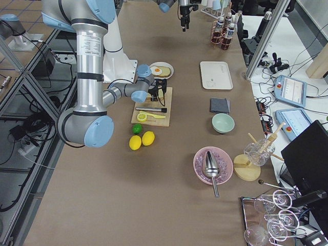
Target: Make sandwich and place on tray
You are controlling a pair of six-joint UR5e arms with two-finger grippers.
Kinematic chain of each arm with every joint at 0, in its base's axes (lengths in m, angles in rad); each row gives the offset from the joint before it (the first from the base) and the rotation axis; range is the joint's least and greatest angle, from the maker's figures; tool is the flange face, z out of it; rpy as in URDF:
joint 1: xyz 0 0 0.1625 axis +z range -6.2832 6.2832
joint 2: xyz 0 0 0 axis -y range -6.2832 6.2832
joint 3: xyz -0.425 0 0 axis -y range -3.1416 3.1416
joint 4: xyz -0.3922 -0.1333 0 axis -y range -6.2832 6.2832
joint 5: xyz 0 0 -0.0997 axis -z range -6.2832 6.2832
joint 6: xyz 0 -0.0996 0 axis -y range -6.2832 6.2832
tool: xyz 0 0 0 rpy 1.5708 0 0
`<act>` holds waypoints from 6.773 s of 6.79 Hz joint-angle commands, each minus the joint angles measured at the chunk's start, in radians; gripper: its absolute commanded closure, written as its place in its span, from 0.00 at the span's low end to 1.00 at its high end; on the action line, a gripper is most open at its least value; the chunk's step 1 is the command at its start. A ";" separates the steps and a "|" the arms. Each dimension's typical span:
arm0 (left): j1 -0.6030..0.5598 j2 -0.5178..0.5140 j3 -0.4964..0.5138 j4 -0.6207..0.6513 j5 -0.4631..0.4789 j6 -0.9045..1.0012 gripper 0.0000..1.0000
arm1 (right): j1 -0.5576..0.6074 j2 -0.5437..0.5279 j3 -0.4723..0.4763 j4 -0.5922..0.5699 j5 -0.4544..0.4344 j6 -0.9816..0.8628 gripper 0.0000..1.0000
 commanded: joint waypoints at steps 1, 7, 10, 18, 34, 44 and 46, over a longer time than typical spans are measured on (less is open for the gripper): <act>0.000 0.001 0.000 -0.003 0.000 0.000 0.02 | 0.008 0.003 0.003 -0.001 0.001 -0.002 1.00; 0.000 0.001 0.000 -0.006 -0.002 -0.003 0.02 | 0.124 0.131 0.066 -0.074 0.127 -0.014 1.00; 0.000 0.002 0.005 -0.011 -0.003 -0.003 0.02 | 0.024 0.379 0.059 -0.339 0.046 0.005 1.00; 0.002 0.002 0.006 -0.029 -0.011 -0.005 0.02 | -0.089 0.500 -0.109 -0.349 -0.088 -0.004 1.00; 0.260 -0.153 0.010 -0.018 0.171 -0.395 0.02 | 0.565 0.268 -0.041 -0.533 0.468 -0.489 0.00; 0.466 -0.157 0.071 -0.029 0.356 -0.449 0.03 | 1.195 0.019 -0.171 -0.984 0.475 -1.713 0.00; 0.495 -0.161 0.144 -0.097 0.392 -0.446 0.24 | 1.195 0.019 -0.173 -0.984 0.475 -1.711 0.00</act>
